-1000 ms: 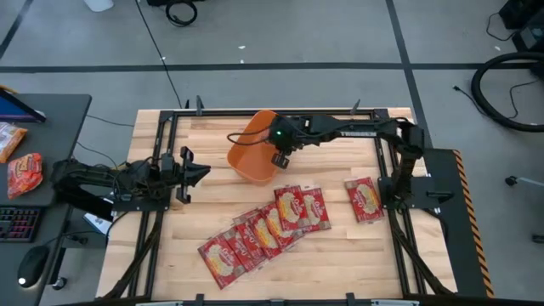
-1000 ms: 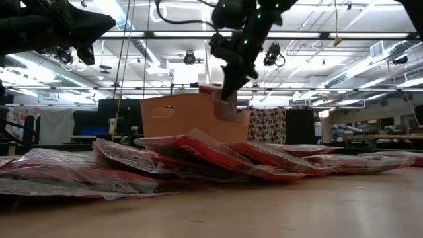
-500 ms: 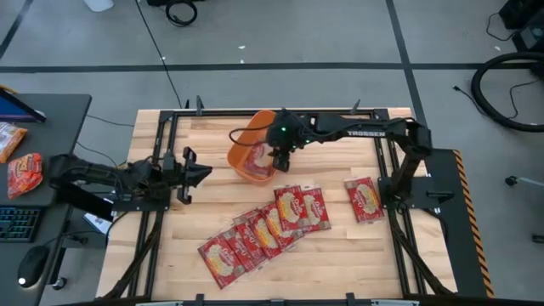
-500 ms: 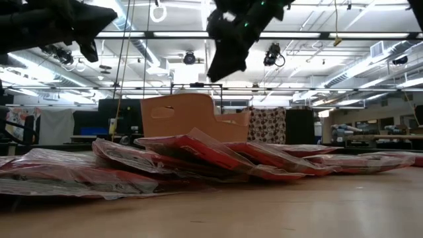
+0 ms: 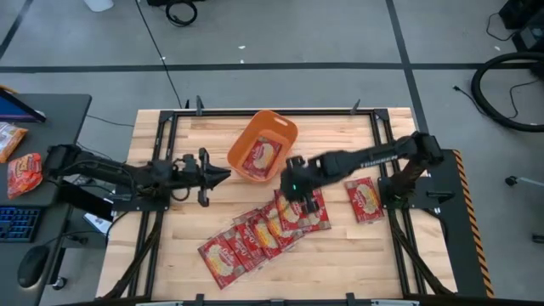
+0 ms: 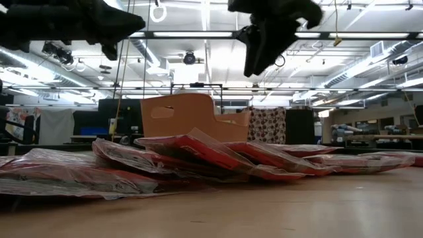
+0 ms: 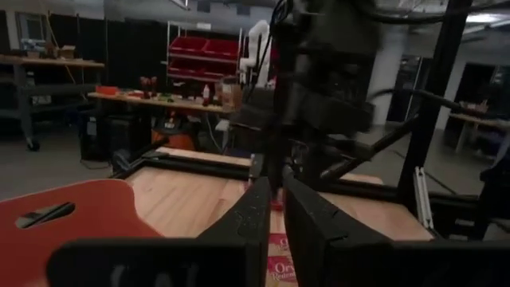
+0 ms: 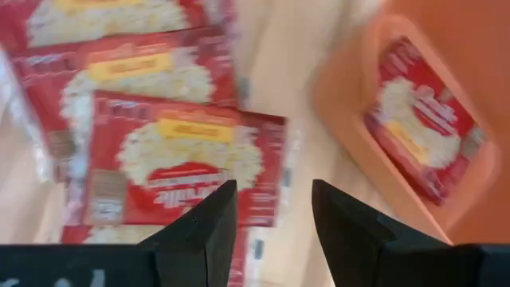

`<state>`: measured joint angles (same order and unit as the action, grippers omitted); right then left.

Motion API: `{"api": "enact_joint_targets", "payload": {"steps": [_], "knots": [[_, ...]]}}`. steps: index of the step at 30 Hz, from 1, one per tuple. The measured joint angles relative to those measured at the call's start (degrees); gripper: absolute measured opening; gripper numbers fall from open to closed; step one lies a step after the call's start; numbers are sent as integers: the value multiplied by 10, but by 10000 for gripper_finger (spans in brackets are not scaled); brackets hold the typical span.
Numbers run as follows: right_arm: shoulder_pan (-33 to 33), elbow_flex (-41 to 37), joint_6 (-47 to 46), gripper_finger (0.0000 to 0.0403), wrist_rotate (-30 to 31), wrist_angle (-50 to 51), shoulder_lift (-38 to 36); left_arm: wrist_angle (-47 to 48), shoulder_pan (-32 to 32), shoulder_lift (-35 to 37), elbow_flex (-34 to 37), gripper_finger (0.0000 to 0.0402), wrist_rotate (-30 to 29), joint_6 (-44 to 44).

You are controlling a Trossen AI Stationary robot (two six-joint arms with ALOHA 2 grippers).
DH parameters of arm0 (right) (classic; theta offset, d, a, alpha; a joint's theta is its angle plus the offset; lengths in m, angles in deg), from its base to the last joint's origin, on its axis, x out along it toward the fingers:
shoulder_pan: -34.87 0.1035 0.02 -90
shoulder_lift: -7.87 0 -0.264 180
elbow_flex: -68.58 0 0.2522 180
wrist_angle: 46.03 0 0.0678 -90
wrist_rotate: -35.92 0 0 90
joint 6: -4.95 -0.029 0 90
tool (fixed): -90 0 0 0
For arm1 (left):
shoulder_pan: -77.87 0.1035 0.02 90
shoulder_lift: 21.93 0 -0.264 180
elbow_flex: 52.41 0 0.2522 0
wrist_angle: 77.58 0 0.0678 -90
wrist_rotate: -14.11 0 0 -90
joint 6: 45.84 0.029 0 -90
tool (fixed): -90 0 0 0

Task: Sort popcorn bags into baskets
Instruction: Put the red popcorn bag into the orange bin

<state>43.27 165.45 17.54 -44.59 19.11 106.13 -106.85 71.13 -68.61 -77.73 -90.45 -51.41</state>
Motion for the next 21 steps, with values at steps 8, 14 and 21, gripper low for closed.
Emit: {"api": "enact_joint_targets", "payload": {"steps": [8, 14, 21], "knots": [[130, -104, -38, 168, 122, -148, 0, -13, 0, -57, -26, 117, -5, 3], [196, -156, -77, 172, 190, -220, 0, -14, 0, -61, -28, 150, -5, -12], [251, -188, -150, 187, 221, -241, 0, -12, 0, -62, -28, 151, -4, -43]]}}
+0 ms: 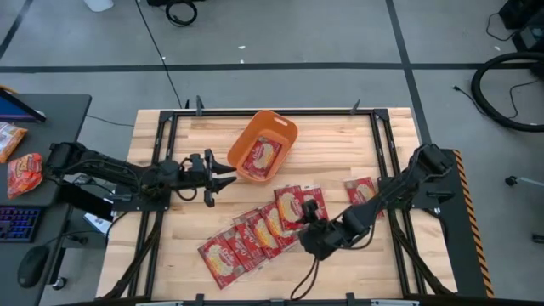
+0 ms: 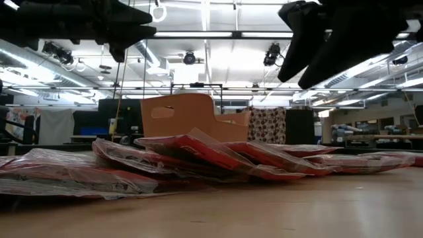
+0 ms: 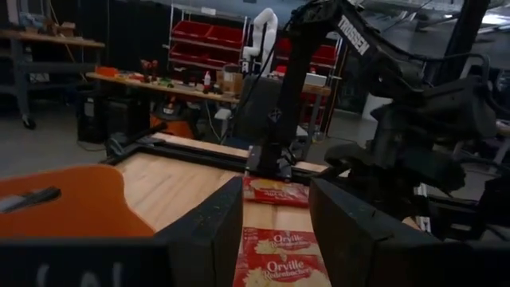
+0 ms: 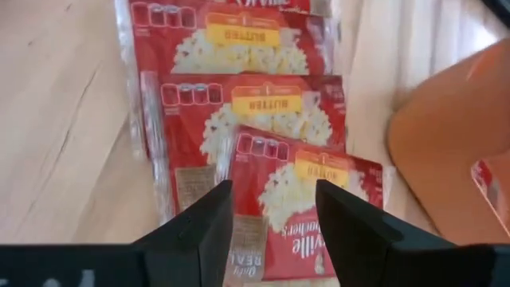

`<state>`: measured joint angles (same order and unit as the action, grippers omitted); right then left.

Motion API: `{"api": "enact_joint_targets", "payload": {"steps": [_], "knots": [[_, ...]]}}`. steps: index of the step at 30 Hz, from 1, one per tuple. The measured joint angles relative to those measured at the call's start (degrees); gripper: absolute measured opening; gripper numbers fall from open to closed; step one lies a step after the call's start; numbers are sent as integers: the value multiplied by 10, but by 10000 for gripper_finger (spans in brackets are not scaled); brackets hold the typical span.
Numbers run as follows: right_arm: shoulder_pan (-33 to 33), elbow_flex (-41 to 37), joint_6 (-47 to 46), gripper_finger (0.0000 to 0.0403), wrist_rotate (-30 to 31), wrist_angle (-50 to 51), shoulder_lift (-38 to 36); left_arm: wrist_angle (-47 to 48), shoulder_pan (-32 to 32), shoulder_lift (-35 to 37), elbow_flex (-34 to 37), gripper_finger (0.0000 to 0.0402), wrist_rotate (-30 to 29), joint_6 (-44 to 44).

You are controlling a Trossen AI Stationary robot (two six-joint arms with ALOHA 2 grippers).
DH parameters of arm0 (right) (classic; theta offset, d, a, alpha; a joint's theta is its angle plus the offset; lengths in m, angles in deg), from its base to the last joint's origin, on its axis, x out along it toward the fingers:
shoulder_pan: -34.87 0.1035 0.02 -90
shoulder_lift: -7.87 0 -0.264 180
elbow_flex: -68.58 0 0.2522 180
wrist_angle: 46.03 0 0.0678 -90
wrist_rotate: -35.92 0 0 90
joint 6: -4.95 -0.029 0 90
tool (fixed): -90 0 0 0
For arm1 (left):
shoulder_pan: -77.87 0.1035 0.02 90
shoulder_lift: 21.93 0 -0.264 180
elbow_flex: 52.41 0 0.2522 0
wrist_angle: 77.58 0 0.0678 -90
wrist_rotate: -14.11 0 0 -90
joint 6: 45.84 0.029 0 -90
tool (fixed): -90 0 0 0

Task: Sort popcorn bags into baskets
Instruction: Put the red popcorn bag into the orange bin

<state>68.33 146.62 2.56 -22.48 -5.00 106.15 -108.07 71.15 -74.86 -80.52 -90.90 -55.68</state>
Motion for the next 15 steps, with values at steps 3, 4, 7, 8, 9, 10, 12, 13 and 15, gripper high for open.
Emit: {"api": "enact_joint_targets", "payload": {"steps": [3, 4, 7, 8, 9, 10, 12, 13, 15], "knots": [[12, -10, -1, 200, 18, -29, 13, 6, 0, 0, 0, 151, 0, -14], [14, -11, -1, 204, 18, -31, 22, 6, 0, 0, 0, 151, 0, -15], [13, -7, 9, 218, 19, -41, 52, 5, 0, 0, 0, 151, 0, -16], [12, -8, 17, 222, 23, -45, 61, 3, 0, 0, 0, 151, 0, -16], [12, -8, 25, 225, 32, -48, 70, 3, 0, 0, 0, 151, 0, -16], [11, -8, 30, 228, 41, -52, 78, 4, 0, 0, 0, 151, 0, -15], [12, -8, 43, 231, 60, -58, 90, 4, 0, 0, 0, 151, 0, -16], [12, -7, 47, 232, 67, -62, 97, 4, 0, 0, 0, 151, 0, -15], [12, -7, 52, 233, 74, -62, 110, 4, 0, 0, 0, 151, 0, -15]]}}
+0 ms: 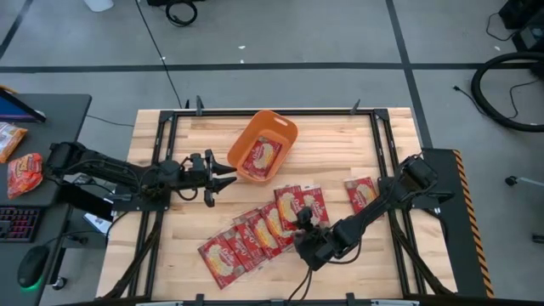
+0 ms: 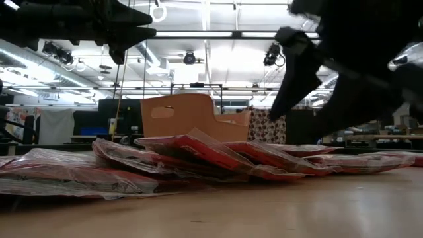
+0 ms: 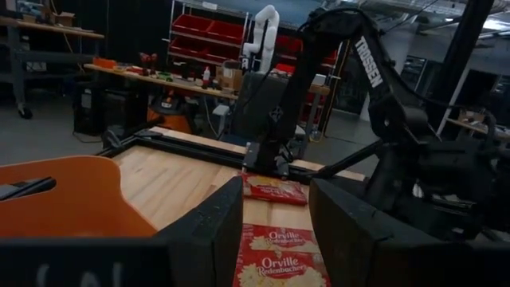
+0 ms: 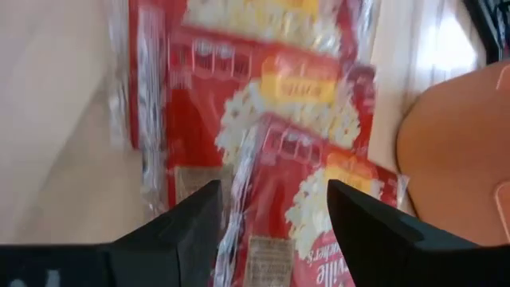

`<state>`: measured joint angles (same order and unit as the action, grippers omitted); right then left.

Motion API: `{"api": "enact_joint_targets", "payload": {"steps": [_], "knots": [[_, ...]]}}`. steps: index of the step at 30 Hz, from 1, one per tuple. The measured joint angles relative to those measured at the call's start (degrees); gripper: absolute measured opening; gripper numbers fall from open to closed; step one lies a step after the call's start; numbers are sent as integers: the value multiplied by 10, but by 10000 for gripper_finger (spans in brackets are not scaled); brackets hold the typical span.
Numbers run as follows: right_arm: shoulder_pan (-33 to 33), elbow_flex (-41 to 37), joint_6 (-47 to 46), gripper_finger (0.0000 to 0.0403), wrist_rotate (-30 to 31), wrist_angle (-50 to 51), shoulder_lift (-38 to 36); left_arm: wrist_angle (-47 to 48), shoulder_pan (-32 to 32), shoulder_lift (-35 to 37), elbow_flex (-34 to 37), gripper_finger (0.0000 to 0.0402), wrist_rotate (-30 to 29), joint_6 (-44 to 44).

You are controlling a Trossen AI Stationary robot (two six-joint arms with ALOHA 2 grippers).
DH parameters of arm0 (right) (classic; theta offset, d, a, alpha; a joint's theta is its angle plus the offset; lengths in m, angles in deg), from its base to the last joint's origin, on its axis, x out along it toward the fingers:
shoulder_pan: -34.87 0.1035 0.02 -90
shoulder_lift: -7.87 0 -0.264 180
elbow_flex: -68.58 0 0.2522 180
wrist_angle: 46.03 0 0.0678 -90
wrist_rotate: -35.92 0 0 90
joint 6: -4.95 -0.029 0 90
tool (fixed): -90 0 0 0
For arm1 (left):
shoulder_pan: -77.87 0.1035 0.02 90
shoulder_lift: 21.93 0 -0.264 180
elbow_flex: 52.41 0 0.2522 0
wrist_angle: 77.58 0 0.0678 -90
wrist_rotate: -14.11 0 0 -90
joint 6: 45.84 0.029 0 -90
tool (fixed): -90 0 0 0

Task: Sort popcorn bags into baskets
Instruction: Put the red popcorn bag into the orange bin

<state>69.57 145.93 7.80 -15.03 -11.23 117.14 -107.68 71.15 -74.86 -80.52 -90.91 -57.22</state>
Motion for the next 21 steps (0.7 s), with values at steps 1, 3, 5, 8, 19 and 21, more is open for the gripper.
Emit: {"api": "enact_joint_targets", "payload": {"steps": [1, 3, 5, 8, 19, 21], "knots": [[0, 0, 2, 233, 1, 0, 6, 0, 0, 0, 0, 151, 0, 0], [0, 0, 2, 233, 2, -3, 13, 0, 0, 0, 0, 151, 0, 0], [0, 0, 0, 233, 3, -4, 15, 1, 0, 0, 0, 151, 0, 0], [0, 0, -12, 233, 30, 3, 18, 0, 0, 0, 0, 151, 0, 0], [-16, -31, -14, 171, 35, 17, 22, 0, 0, 0, 0, 151, 0, 0], [-20, -40, -18, 148, 37, 19, 21, 0, 0, 0, 0, 151, 0, 0]]}}
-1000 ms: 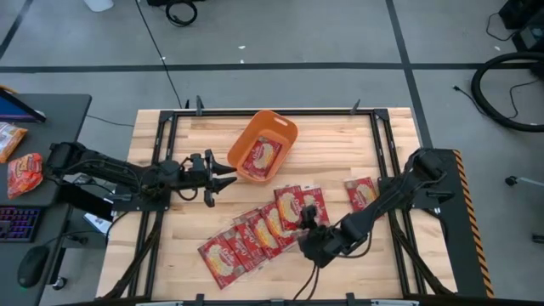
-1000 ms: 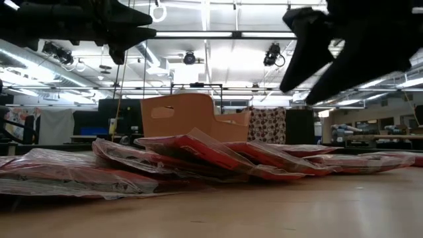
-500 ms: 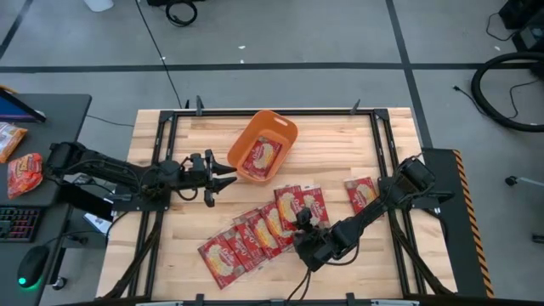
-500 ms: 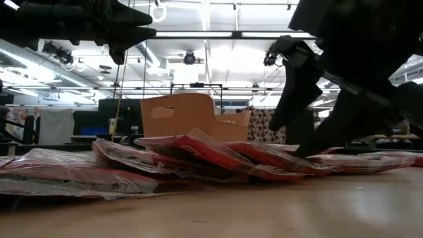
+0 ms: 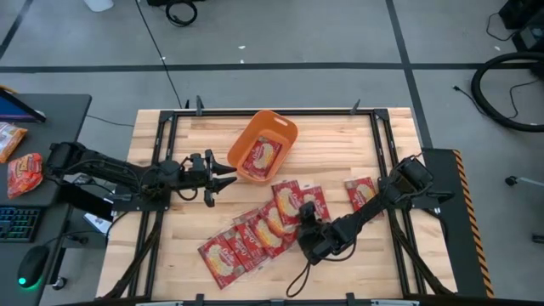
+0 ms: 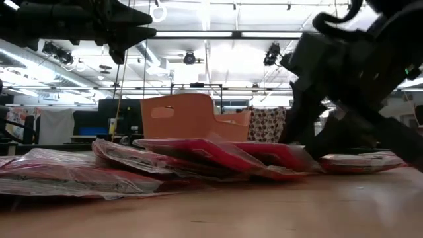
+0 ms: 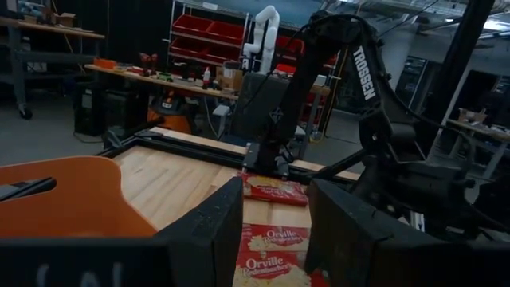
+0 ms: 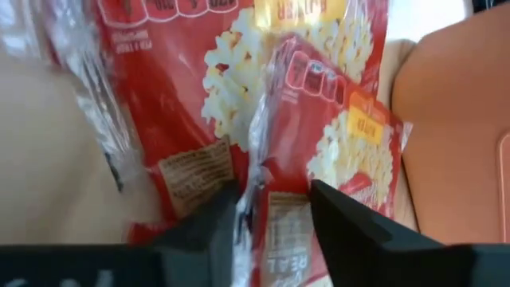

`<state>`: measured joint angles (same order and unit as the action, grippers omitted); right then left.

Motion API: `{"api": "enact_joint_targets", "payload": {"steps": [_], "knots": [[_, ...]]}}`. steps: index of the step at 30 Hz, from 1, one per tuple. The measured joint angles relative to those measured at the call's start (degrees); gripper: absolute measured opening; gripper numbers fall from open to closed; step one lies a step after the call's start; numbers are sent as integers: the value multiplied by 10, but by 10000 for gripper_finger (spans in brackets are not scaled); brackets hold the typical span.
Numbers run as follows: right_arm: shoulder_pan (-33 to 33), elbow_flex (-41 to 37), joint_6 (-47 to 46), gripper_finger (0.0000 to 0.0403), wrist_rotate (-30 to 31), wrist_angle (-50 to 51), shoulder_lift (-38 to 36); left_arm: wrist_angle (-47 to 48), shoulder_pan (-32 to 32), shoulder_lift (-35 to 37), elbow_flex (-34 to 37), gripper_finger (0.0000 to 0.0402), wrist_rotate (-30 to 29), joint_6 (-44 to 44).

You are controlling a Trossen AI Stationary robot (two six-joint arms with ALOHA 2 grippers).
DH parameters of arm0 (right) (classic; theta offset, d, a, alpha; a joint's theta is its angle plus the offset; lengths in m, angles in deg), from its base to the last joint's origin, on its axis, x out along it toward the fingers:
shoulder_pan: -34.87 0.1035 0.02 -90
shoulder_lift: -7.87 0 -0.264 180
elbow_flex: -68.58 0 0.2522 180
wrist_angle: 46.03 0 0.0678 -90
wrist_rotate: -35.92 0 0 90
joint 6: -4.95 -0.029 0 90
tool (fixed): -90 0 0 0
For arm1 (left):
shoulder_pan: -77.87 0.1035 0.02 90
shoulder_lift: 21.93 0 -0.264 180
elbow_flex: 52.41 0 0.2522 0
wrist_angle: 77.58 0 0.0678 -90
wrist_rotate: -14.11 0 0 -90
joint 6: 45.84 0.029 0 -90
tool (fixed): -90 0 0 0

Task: Sort popcorn bags into baskets
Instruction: Put the red popcorn bag into the orange bin

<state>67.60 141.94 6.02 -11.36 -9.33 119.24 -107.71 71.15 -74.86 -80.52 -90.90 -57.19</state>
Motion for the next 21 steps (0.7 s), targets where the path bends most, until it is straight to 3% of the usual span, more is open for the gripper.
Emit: {"api": "enact_joint_targets", "payload": {"steps": [10, 15, 21], "knots": [[-13, 9, -4, 14, -3, -2, 0, 0, 0, 0, 0, 151, 0, 0], [-14, 37, 9, 11, 9, 25, 0, 0, 0, 0, 0, 151, 0, 1], [-28, 105, -12, 6, 24, 151, -30, 1, 0, 0, 0, 151, 0, 1]]}}
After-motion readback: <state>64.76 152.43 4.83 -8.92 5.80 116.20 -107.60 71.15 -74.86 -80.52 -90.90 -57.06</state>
